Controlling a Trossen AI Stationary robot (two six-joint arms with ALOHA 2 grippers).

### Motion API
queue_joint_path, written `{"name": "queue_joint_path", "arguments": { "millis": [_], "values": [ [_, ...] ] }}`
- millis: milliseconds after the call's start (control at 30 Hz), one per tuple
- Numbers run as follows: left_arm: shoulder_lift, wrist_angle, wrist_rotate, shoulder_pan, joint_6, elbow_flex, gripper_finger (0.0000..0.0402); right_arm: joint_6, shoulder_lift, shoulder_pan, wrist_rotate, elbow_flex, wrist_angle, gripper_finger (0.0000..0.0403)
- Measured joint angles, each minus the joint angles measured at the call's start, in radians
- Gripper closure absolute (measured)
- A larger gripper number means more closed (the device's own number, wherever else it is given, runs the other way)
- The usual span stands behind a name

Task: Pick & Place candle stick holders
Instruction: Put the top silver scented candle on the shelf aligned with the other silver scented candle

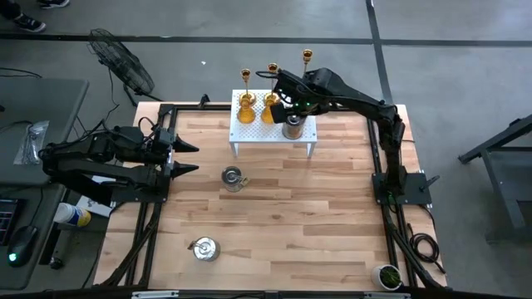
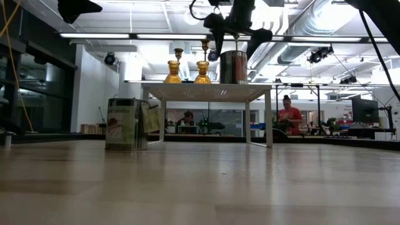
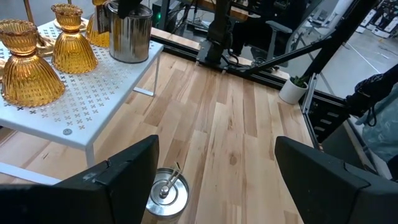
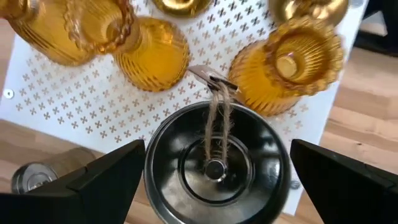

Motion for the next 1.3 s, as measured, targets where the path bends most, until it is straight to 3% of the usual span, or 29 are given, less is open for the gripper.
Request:
{"name": "queue_joint_path", "arguments": {
  "millis": [400, 667, 867, 1300],
  "values": [
    [0.0, 0.0, 0.0, 0.0, 0.0, 0.0, 0.0087, 0.022, -0.068, 0.048, 0.061, 0.0, -0.031, 0.001],
    [0.0, 0.0, 0.0, 0.0, 0.0, 0.0, 0.0087, 0.017, -0.109, 0.158, 0.114, -0.001, -0.077, 0.0025],
    [0.0, 0.0, 0.0, 0.0, 0.0, 0.0, 0.0087, 0.017, -0.135, 0.244, 0.14, -0.087, -0.049, 0.0086],
    [0.0, 0.0, 0.0, 0.0, 0.0, 0.0, 0.0087, 0.128, -0.345, 0.412, 0.17, -0.545, 0.216, 0.0249]
  ]
}}
